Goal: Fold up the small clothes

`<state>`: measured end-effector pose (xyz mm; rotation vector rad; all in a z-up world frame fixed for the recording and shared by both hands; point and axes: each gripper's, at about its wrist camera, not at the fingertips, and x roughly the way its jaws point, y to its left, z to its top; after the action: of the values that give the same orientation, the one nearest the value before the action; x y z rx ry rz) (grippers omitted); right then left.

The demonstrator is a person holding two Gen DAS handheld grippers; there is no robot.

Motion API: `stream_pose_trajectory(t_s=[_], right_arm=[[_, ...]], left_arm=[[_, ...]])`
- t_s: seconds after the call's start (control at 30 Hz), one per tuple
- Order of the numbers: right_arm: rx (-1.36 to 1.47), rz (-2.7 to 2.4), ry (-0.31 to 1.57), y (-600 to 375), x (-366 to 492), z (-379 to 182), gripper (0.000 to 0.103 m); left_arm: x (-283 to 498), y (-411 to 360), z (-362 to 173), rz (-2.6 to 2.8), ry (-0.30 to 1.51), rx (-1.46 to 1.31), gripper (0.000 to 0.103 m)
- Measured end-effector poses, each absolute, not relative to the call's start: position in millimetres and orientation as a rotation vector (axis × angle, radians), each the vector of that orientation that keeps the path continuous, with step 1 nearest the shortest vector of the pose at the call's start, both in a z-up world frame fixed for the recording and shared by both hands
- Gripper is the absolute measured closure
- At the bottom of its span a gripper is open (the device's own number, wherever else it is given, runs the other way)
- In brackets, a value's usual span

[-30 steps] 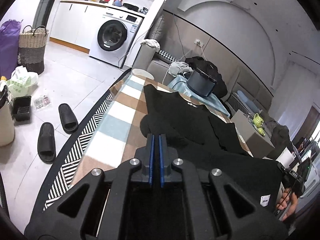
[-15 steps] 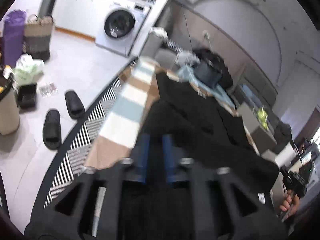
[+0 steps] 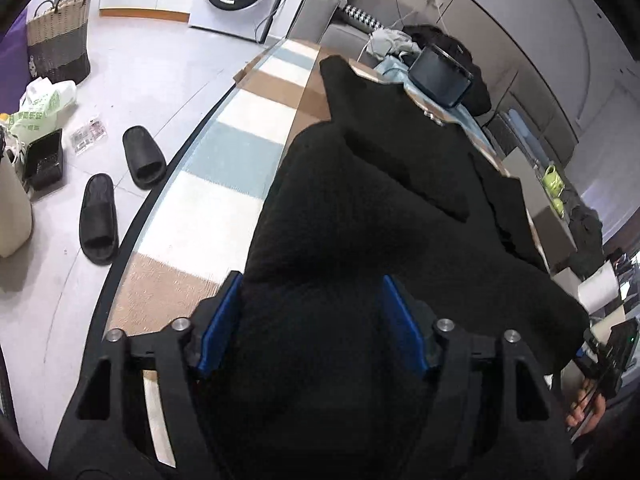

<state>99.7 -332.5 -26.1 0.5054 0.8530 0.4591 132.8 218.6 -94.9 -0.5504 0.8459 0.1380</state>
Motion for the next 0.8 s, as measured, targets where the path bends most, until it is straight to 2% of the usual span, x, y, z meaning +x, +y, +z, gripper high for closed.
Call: stream_pose_trajectory(t_s=[0.03,0.07,0.13,0.2,0.23,0.27,0.3,0.53,0.8], right_arm=[[0.495,0.479,0.853,-327.6,100.1,-26.5,0.034],[0.479,0.487,0.855,-322.6,101.3,-27.4,0.034],[0.455,0.499,0.879,-312.1,108.5,-30.2,0.034],[0.425,0.504,0.876,-302.8,113.7,-30.2,0.051],[0.389,0.505,0.869,-296.8,115.9,-28.7,0.080],[0.364,0.506,0.863,-292.5,117.1,-27.1,0.091],[0.358,0.514,0.843,-290.2,116.8,-24.7,0.097],[0.421,0.638,0.638,-298.9,89.8,2.9,0.099],[0.481,0.688,0.576,-312.2,74.7,18.6,0.099]], left_arm=[[133.6,218.9,-94.2,0.130,0.829,-0.551,0.063],[133.3,218.8,-92.8,0.125,0.810,-0.549,0.072],[130.6,217.5,-87.8,0.117,0.768,-0.530,0.097],[126.0,216.1,-81.4,0.126,0.730,-0.512,0.099],[122.5,215.1,-77.7,0.131,0.711,-0.505,0.099],[118.0,214.5,-73.5,0.130,0.689,-0.504,0.099],[112.7,214.1,-69.0,0.128,0.668,-0.508,0.099],[64.5,208.5,-37.2,0.094,0.530,-0.532,0.100],[35.6,216.8,-18.2,0.113,0.495,-0.537,0.100]])
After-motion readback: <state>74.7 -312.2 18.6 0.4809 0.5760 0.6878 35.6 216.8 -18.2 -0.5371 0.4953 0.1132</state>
